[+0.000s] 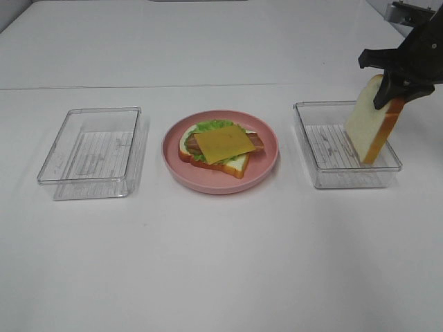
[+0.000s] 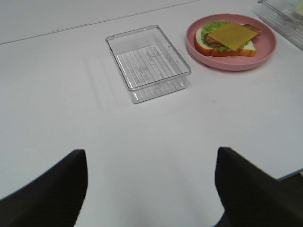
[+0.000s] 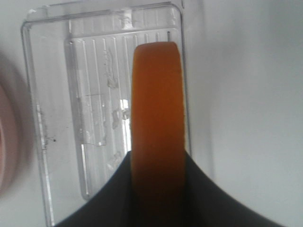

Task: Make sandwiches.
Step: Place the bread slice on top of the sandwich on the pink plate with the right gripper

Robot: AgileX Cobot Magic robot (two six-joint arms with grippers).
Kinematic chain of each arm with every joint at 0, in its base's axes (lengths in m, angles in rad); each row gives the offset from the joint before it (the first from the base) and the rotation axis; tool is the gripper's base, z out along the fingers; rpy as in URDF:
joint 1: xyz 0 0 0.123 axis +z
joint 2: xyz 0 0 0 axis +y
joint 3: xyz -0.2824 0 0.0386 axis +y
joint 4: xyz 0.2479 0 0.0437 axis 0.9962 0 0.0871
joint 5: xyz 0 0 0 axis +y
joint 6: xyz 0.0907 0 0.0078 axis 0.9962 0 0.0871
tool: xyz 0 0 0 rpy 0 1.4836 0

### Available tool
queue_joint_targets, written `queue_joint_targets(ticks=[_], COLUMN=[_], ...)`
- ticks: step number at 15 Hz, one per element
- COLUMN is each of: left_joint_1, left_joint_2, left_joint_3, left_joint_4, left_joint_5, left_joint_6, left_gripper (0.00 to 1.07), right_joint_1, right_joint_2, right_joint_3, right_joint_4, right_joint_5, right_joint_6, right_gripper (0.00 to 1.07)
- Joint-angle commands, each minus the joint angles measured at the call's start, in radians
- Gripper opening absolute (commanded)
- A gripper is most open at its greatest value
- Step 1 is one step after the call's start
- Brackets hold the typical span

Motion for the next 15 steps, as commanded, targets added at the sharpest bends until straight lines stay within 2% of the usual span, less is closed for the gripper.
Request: queue_joint_targets(ticks=[1, 5, 8, 11, 15], left_joint_1=[-0.003, -0.003, -0.003, -0.003, -0.003], left_joint_2=[-0.020, -0.020, -0.020, -0.020, -0.020], left_joint_3=[0.002, 0.002, 0.002, 0.002, 0.002], left_joint_4=[0.007, 0.007, 0.007, 0.007, 0.007], left_joint_5=[-0.011, -0.011, -0.011, -0.011, -0.011], left_joint_6=[0.002, 0.002, 0.002, 0.002, 0.002], left_gripper=[0.72, 0.72, 0.72, 0.72, 0.72], right_joint_1=[0.000, 0.000, 0.002, 0.005, 0.098], right_joint_2=[-0.053, -0.075, -0.076, -0.076, -0.076], right_joint_3=[-0.003, -0.003, -0.003, -0.003, -0.002], right_joint_4=[0.080, 0.225, 0.448, 0.578, 0.591], right_joint_5=[0.008, 0.036, 0.110, 0.155, 0.155], right_joint_6=[-0.026, -0.082, -0.213, -0.293, -0.318], right_gripper=[0.00, 0.00, 0.00, 0.00, 0.00])
